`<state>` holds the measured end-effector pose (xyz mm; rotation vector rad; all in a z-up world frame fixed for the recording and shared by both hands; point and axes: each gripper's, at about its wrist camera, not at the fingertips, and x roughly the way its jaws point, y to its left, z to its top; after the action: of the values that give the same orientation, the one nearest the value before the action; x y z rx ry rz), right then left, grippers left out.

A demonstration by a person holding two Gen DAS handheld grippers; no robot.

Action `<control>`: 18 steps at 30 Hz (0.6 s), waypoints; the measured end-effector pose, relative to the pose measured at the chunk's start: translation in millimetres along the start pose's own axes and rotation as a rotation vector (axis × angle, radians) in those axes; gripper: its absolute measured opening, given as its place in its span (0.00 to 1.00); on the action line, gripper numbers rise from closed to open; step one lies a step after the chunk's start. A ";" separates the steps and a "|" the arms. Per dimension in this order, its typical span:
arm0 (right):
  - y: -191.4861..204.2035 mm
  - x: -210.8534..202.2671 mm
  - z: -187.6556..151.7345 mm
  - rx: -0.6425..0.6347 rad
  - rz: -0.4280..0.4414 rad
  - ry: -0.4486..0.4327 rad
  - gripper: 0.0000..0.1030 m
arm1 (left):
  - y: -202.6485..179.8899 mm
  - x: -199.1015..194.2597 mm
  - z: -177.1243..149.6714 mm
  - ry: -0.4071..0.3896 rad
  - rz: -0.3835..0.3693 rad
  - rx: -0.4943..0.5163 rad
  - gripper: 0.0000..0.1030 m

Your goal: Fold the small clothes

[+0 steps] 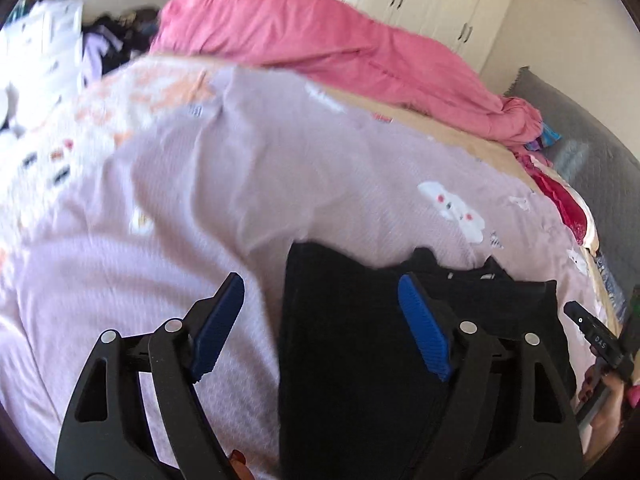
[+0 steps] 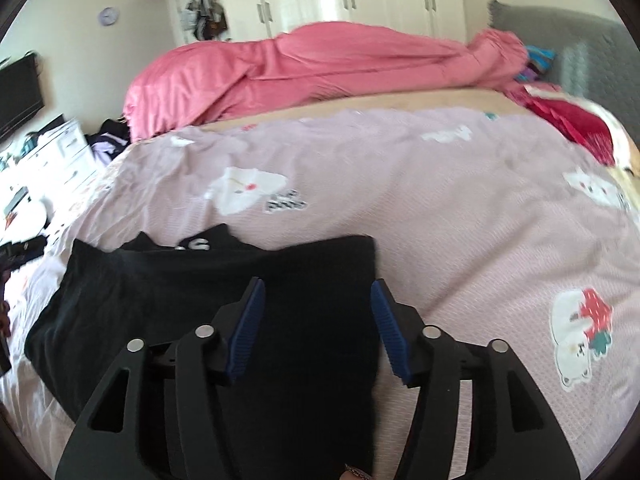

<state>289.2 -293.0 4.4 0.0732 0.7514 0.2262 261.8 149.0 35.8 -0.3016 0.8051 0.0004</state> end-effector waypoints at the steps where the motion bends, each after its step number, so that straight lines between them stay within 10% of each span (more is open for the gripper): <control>1: -3.5 3.5 -1.3 0.003 -0.007 0.014 0.57 | 2.1 6.4 -2.9 0.032 -0.001 0.001 0.70; 8: -10.3 22.5 -11.6 0.024 0.019 0.078 0.58 | 6.6 33.0 -24.3 0.149 -0.028 -0.022 0.70; 11: -12.4 26.5 -13.8 0.041 0.039 0.092 0.57 | 1.7 33.3 -27.2 0.137 -0.010 0.012 0.53; 16: -10.6 22.8 -12.5 0.052 0.091 0.085 0.08 | -6.7 30.9 -29.0 0.113 0.034 0.073 0.08; 18: -5.5 15.9 -10.2 0.032 0.075 0.059 0.08 | -10.8 22.6 -27.1 0.081 0.044 0.098 0.04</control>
<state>294.5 -294.8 -14.5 0.1257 0.8117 0.2887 259.5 128.9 5.0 -0.1921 0.8891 -0.0104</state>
